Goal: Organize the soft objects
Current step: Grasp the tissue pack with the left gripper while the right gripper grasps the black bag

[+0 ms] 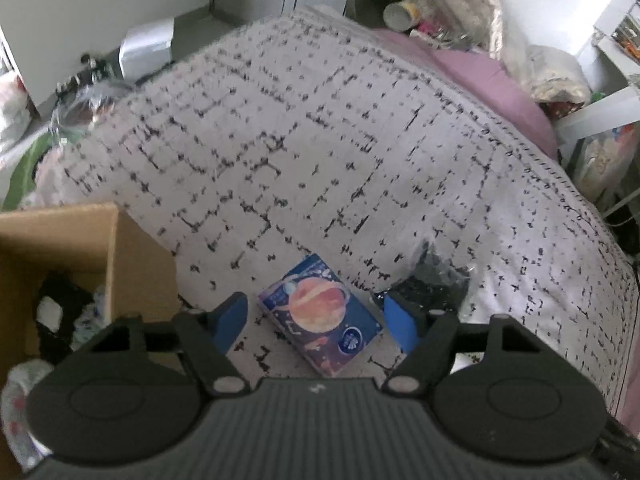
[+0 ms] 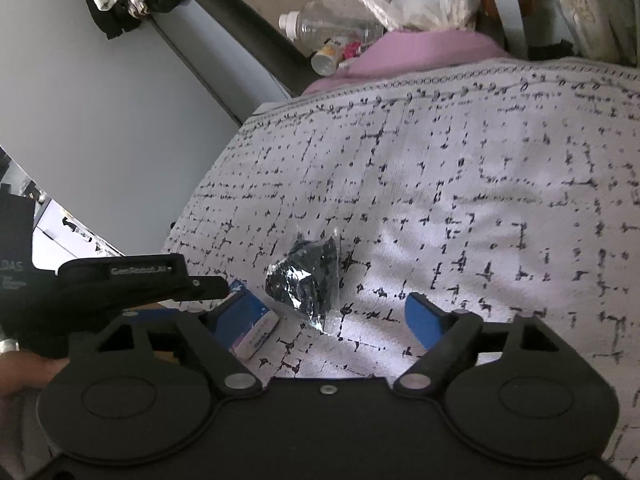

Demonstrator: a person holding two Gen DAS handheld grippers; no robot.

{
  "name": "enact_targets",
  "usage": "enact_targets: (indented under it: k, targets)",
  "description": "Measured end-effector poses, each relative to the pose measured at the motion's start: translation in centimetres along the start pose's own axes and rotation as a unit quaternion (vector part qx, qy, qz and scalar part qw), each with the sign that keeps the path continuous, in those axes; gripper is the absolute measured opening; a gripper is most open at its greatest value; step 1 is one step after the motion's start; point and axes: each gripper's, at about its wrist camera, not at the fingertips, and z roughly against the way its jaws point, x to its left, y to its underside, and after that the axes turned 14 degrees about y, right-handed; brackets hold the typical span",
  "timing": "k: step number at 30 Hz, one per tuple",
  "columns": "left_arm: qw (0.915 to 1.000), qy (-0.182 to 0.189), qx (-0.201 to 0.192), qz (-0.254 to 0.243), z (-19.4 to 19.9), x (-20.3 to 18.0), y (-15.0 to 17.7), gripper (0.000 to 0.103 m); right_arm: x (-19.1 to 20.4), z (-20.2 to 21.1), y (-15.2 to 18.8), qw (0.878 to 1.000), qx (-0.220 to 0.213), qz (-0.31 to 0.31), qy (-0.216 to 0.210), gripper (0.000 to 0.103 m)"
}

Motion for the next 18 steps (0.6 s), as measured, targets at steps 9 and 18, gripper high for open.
enact_targets:
  k: [9,18]
  targets:
    - [0.9993,-0.024,0.027,0.012,-3.6,0.4,0.0,0.077,0.1,-2.4,-0.5,1.000,0.013,-0.008,0.000,0.079]
    - [0.9988,-0.033,0.036,0.000,-5.4,0.2,-0.3,0.079,0.3,-4.1,-0.9,0.999,0.022,-0.022,-0.005,0.079]
